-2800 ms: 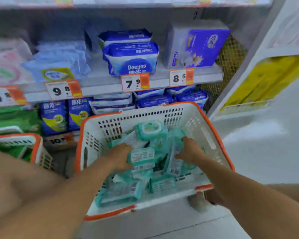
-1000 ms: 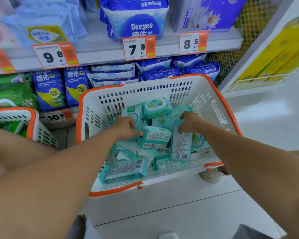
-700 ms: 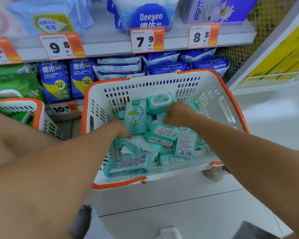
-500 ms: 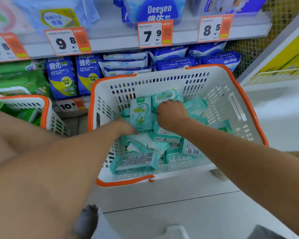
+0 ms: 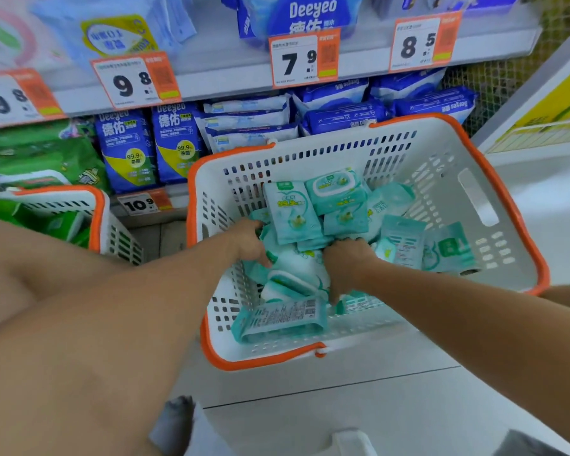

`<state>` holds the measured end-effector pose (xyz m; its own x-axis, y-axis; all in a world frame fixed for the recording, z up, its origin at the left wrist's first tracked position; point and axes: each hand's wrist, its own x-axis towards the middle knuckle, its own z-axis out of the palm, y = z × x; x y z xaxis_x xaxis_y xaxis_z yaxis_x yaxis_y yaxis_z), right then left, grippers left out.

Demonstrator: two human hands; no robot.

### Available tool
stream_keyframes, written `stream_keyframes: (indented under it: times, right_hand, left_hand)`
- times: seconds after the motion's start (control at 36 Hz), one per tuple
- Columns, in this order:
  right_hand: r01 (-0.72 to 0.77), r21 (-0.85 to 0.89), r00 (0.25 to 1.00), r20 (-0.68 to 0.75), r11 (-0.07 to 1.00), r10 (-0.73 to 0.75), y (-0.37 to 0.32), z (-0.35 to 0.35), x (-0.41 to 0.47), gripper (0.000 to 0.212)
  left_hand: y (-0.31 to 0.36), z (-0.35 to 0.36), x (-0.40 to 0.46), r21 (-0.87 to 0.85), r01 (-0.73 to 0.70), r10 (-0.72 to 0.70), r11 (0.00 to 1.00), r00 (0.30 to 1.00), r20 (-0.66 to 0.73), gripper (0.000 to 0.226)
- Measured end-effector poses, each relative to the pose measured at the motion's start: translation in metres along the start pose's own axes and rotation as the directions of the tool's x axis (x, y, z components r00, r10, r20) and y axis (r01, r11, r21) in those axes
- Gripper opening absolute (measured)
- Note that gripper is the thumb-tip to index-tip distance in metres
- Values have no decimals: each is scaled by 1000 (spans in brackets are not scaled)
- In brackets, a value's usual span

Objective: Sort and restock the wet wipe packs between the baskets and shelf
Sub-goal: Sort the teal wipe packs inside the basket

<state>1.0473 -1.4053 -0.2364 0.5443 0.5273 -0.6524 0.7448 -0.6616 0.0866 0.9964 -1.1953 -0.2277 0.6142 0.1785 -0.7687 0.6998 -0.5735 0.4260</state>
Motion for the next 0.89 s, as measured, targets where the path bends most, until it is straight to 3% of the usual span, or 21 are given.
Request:
stream_keyframes:
  times: [0.06,0.11,0.17,0.25,0.31,0.36,0.42,0.47,0.5,0.56,0.61,0.67,0.72,0.75,0.81,0.83,0.89]
  right_hand:
    - [-22,114,1000,-10,993,23,2,-1,0,70]
    - [-43,199,999,1,979,44,5,-4,-1,62]
    - [-52,289,999,13,956,51,10,-10,-4,61]
    - [5,436,1000,-20,900,5,23,-27,-14,69]
    - [62,550,997,-65,833,-31,37,-49,-26,70]
    - [111,650,991,-134,752,-30,51,-77,-45,57]
    - [157,772,982,-186,616,-17,65,-104,-68,42]
    - [177,853,978,-210,491,11,79,-124,-87,38]
    - [179,879,975,-219,442,41,87,-133,-97,47]
    - [207,914,963,-253,348,94,105,-148,-114,68]
    - [252,932,950,-289,260,116,125,-168,-133,69]
    - [300,946,937,-316,122,145,144,-191,-154,67]
    - [353,936,920,-349,11,180,162,-216,-174,82]
    - [375,926,911,-361,-36,198,169,-229,-184,95]
    - [430,897,884,-397,-99,247,181,-254,-200,103]
    - [469,879,861,-432,-86,270,186,-265,-208,97]
    - [532,847,812,-502,-23,297,190,-283,-223,80]
  left_hand:
    - [0,3,-3,-9,-55,55,998,997,-54,78]
    - [0,-1,-5,-96,-122,118,988,992,-44,78]
    - [6,-10,-14,-196,-171,169,966,985,-28,74]
    - [24,-27,-26,-327,-264,241,908,964,-110,44]
    - [45,-41,-41,-339,-366,284,867,921,-267,35]
    - [68,-56,-61,-303,-455,340,837,868,-363,36]
    - [87,-68,-82,-293,-482,370,826,855,-363,42]
    - [101,-79,-102,-400,-445,306,801,879,-365,52]
    - [107,-85,-113,-523,-413,263,746,903,-339,56]
    - [120,-100,-133,-760,-368,243,536,929,-279,64]
    - [135,-117,-156,-855,-382,318,350,907,-275,66]
    - [152,-128,-182,-846,-454,442,281,843,-305,50]
    - [167,-133,-200,-733,-586,558,345,756,-342,18]
    - [173,-136,-205,-656,-657,611,372,705,-360,20]
    - [182,-140,-217,-544,-716,661,437,666,-346,49]
    - [188,-143,-224,-526,-721,667,452,664,-338,59]
    - [202,-147,-238,-517,-763,677,389,617,-400,69]
